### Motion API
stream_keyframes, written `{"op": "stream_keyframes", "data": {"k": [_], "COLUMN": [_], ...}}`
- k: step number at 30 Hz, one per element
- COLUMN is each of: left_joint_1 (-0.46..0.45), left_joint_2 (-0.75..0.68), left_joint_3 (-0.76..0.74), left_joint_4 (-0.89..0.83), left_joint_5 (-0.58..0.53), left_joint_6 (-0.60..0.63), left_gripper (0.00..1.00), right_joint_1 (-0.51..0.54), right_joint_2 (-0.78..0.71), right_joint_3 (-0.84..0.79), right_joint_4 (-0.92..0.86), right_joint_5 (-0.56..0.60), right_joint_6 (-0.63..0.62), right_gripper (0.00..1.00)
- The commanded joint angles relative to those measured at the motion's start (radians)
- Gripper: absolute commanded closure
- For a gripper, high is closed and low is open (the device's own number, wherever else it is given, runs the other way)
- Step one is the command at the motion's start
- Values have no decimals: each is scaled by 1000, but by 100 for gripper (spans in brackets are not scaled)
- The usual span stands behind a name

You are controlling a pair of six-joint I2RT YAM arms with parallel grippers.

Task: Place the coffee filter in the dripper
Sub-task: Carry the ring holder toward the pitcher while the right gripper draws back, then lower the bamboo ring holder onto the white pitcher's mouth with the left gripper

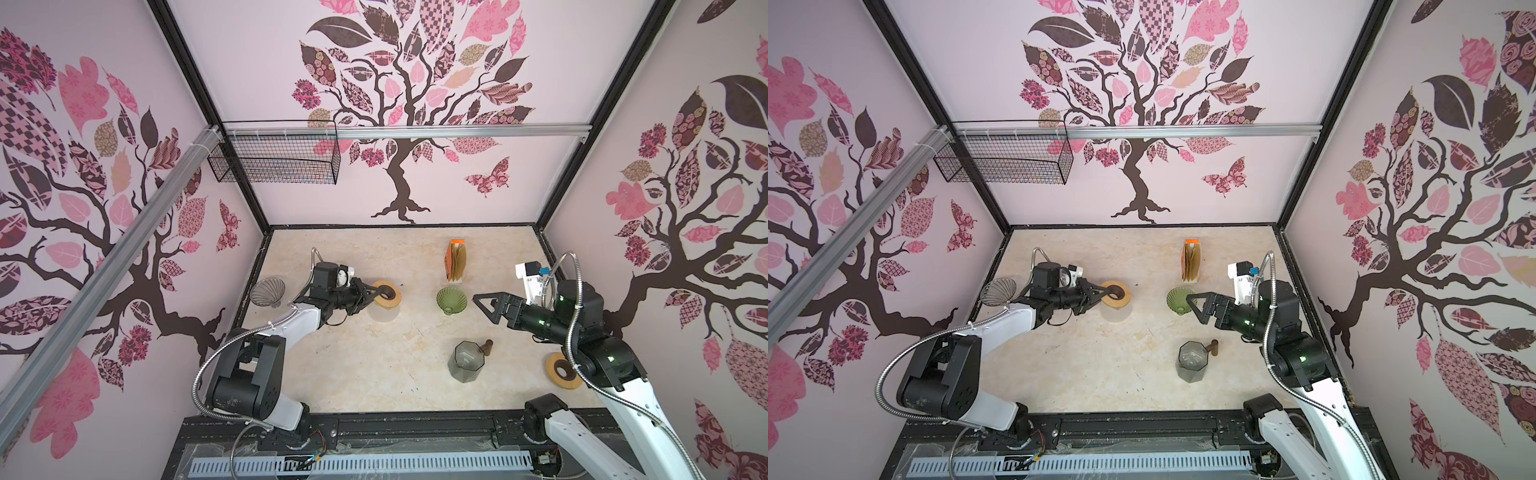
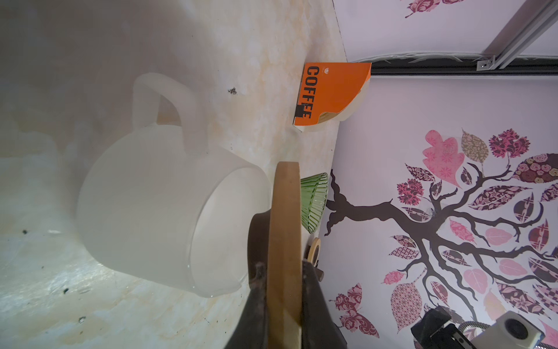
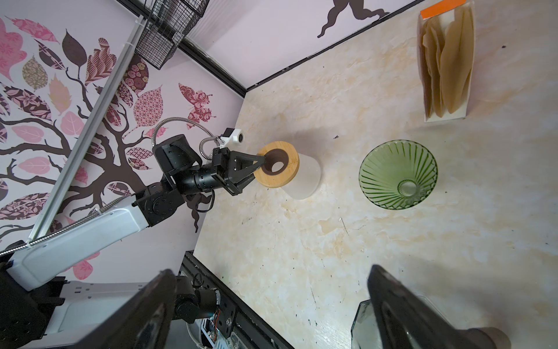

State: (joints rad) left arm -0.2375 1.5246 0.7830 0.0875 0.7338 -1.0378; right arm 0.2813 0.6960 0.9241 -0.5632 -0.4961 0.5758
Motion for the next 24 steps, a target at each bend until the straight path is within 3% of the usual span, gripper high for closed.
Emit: {"op": "stream_keyframes", "data": {"k": [1, 24], "left_joint_1": [-3, 23], "left_joint_2": [7, 7], "left_joint_3": [-16, -45], "left_joint_4": [32, 17], "left_joint_5": [-10, -27], "left_joint_6": [27, 41], "left_gripper": [100, 98], "right_joint_1": [7, 7], "right_joint_2": [4, 23], "right_joint_3": [13, -2], "right_joint_4": [-14, 3], "right_joint_5": [-14, -30], "right_joint_6": [-20, -15], "right_gripper": [0, 0]}}
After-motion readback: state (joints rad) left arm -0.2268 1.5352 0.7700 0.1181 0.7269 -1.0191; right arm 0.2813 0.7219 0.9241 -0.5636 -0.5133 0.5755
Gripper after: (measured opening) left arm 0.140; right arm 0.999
